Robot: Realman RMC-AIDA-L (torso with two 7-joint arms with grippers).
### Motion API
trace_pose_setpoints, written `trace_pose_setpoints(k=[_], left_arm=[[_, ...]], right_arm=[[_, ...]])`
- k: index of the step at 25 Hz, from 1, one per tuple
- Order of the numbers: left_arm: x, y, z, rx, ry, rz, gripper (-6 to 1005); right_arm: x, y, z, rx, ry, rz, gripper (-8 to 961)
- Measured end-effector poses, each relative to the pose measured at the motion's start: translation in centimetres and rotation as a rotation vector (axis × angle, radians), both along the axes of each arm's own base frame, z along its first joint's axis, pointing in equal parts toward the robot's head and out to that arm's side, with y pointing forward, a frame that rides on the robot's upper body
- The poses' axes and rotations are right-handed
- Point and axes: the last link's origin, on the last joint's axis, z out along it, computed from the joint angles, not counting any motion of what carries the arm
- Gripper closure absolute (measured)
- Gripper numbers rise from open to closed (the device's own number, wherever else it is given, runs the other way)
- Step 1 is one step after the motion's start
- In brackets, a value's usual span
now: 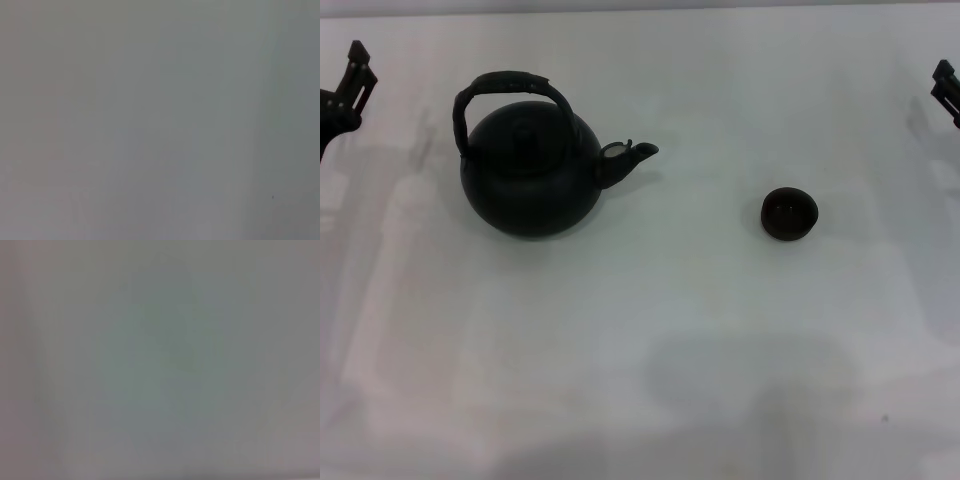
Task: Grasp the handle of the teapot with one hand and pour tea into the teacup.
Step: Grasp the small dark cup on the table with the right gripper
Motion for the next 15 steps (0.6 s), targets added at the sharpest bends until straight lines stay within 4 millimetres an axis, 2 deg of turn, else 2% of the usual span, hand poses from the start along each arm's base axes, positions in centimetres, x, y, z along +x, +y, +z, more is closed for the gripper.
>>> trace_pose_setpoints(k=[11,15], left_arm=[[0.0,-0.1,-0.1,-0.002,-0.005,0.004,197],[0.0,-0.1,-0.1,-0.004,-0.007,0.003,197]], right_arm=[[-0.9,0.2,0.1,0.016,0.115,0.035,100],[-2.1,1.1,0.1,-0.023,0.158,0.081,105]])
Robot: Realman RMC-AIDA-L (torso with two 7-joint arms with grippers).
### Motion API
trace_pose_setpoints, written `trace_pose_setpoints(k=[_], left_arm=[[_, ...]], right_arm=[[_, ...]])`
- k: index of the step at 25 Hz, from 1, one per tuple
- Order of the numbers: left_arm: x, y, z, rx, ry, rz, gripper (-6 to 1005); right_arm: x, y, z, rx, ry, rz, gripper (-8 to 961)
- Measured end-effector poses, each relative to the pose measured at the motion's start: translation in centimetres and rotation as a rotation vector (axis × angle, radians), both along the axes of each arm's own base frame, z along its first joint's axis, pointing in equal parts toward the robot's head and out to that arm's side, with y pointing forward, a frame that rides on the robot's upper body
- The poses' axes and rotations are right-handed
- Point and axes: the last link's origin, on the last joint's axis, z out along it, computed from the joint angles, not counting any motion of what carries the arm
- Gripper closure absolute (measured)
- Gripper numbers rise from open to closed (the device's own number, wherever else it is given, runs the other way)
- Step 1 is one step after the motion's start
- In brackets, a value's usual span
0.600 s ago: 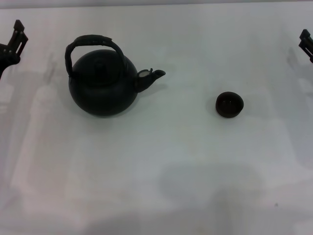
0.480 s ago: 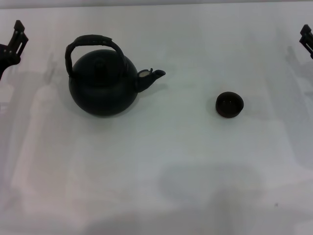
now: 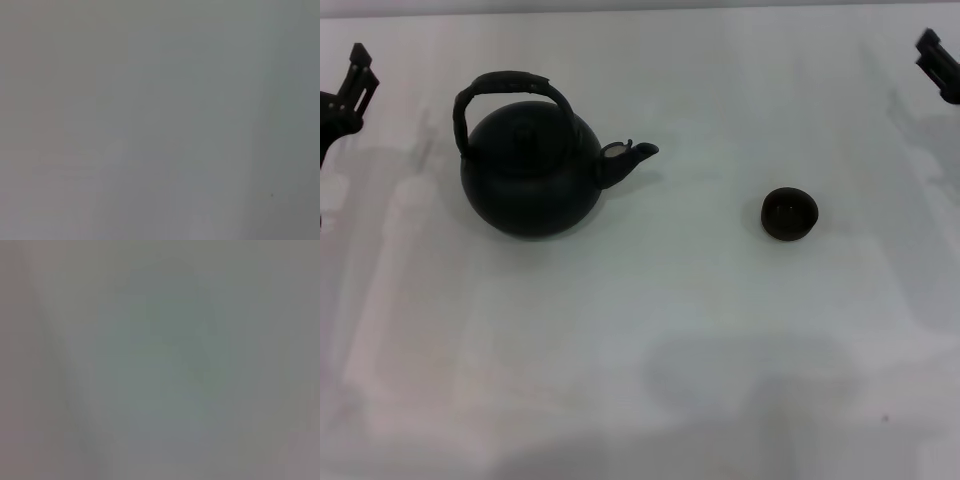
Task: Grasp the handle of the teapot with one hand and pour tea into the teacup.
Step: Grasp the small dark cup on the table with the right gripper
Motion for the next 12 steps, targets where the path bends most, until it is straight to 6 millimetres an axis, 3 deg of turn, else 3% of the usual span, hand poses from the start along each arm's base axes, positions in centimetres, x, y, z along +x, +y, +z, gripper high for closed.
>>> trace_pose_setpoints(k=[12], left_arm=[[0.1,0.1,0.0,0.000,-0.003,-0.003,196]], right_arm=[[-7.9,6.0,1.2,-0.349,-0.082,0.265,121]])
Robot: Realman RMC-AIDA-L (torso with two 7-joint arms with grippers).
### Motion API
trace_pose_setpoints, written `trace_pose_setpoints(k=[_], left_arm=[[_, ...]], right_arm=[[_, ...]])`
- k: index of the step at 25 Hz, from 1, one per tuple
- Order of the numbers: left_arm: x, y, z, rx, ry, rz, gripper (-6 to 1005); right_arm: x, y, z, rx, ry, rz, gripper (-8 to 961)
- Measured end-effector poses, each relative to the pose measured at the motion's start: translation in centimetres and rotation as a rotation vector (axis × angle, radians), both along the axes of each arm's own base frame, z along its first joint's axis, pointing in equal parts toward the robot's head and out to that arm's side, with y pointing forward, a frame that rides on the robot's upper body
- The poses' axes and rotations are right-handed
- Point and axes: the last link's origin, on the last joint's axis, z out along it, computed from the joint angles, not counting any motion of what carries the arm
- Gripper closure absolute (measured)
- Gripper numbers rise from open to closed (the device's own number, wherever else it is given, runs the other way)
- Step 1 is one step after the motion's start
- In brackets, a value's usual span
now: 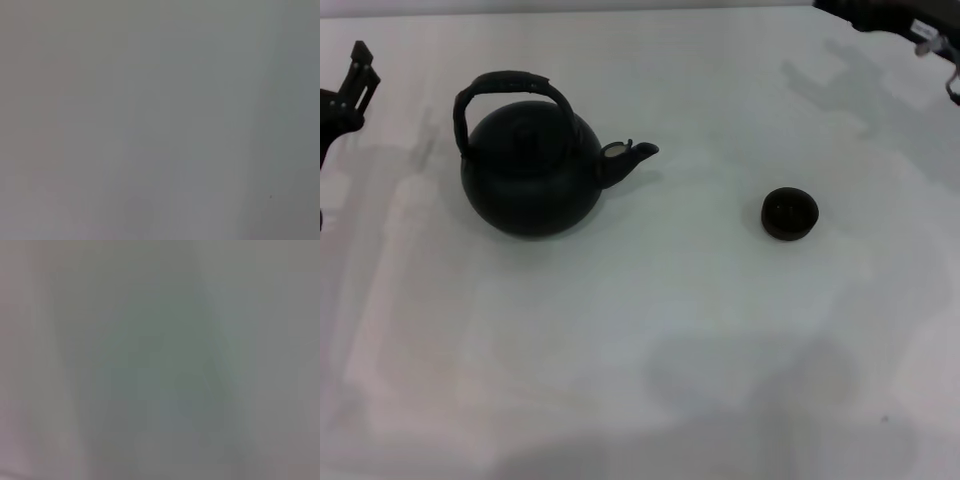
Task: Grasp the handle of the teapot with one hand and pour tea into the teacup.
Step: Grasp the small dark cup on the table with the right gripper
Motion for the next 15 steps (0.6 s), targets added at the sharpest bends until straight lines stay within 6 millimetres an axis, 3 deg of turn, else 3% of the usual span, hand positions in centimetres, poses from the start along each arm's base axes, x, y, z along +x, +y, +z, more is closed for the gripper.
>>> trace_pose_setpoints(k=[7,13,15], left_arm=[[-0.1,-0.1,0.0,0.000,0.000,0.001,196],[-0.2,-0.1,0.1,0.001,0.004,0.003,196],[-0.1,0.0,0.1,0.001,0.005,0.001,197]], right_arm=[[-4.5,1.2,1.0,-0.198,-0.246,0.104,130],[-9.2,-0.5,0.3,-0.450,-0.494,0.156,138],[-9.7,-0.9,-0.2,-0.496,-0.522,0.165,141]])
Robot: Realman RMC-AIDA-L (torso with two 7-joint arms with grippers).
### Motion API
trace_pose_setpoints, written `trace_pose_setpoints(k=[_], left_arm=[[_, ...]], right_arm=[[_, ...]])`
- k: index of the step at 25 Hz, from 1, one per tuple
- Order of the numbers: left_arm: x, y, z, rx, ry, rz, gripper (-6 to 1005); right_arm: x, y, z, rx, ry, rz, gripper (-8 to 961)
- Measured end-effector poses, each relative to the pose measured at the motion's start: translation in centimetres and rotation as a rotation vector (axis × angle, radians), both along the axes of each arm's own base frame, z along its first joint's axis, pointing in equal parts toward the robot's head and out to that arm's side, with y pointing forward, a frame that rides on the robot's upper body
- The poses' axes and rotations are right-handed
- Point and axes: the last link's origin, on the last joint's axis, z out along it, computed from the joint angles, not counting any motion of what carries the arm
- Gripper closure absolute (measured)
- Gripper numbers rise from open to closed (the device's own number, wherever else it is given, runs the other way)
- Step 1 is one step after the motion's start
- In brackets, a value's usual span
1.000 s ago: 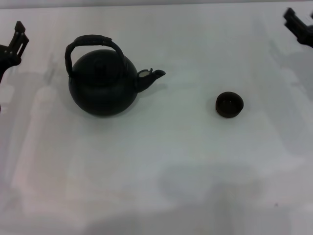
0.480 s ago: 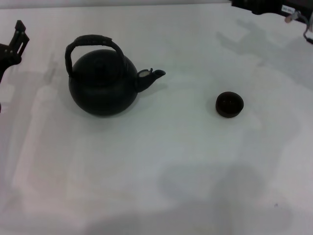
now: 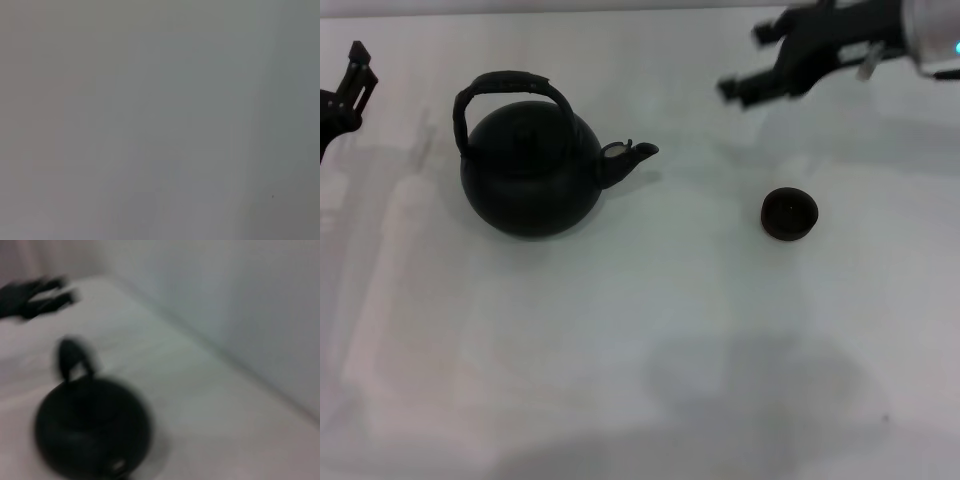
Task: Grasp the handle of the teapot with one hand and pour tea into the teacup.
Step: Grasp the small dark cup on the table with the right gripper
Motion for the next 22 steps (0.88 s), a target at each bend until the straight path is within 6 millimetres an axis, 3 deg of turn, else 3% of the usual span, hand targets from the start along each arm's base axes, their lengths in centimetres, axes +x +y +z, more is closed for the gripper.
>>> trace_pose_setpoints(k=[5,14,22], left_arm=[[0.0,0.0,0.1,0.002,0.000,0.001,197],[0.0,0.0,0.0,0.002,-0.001,0.003,196],[0.1,0.1,-0.1,0.001,-0.003,-0.001,196]], right_arm=[[-1.4,-1.5,-3.1,-0.162,-0.173,-0.015,148],[-1.1,-2.6,-5.9,-0.204,-0.353,-0.044,159],[-0.8,-2.5,-7.1,-0.192,-0.428,-0.051,170]])
